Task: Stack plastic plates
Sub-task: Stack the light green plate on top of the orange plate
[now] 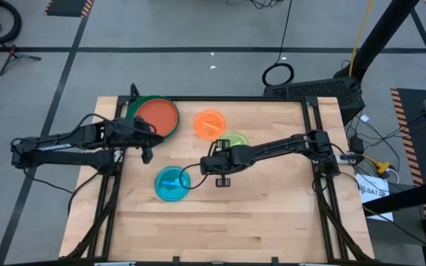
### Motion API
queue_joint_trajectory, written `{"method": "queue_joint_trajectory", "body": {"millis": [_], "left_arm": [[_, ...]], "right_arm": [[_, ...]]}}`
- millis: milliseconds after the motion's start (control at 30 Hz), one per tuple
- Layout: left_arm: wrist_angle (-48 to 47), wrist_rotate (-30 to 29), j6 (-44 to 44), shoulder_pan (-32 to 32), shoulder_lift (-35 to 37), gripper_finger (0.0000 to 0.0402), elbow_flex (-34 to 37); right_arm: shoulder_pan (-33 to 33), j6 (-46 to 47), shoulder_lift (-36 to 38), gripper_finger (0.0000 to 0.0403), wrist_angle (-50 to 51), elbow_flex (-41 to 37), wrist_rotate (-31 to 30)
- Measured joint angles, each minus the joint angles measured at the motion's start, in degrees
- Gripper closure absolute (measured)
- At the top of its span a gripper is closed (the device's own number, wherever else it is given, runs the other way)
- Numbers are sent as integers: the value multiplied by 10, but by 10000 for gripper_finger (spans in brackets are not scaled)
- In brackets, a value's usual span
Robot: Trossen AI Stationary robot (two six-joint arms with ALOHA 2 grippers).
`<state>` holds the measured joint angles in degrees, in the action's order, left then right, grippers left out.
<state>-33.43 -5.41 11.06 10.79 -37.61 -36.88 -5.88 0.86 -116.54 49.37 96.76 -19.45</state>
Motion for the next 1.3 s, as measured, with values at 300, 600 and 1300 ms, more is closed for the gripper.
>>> {"method": "queue_joint_trajectory", "body": {"millis": [300, 600, 1300], "left_arm": [[-11, -7, 11, -29, 2, 325, 0], [-1, -42, 7, -38, 2, 325, 0], [3, -53, -6, -37, 2, 325, 0]], "right_arm": [[26, -26, 74, 303, -168, -211, 0], [39, 27, 114, 303, -304, -344, 17], [48, 55, 115, 371, -316, -366, 31]]}}
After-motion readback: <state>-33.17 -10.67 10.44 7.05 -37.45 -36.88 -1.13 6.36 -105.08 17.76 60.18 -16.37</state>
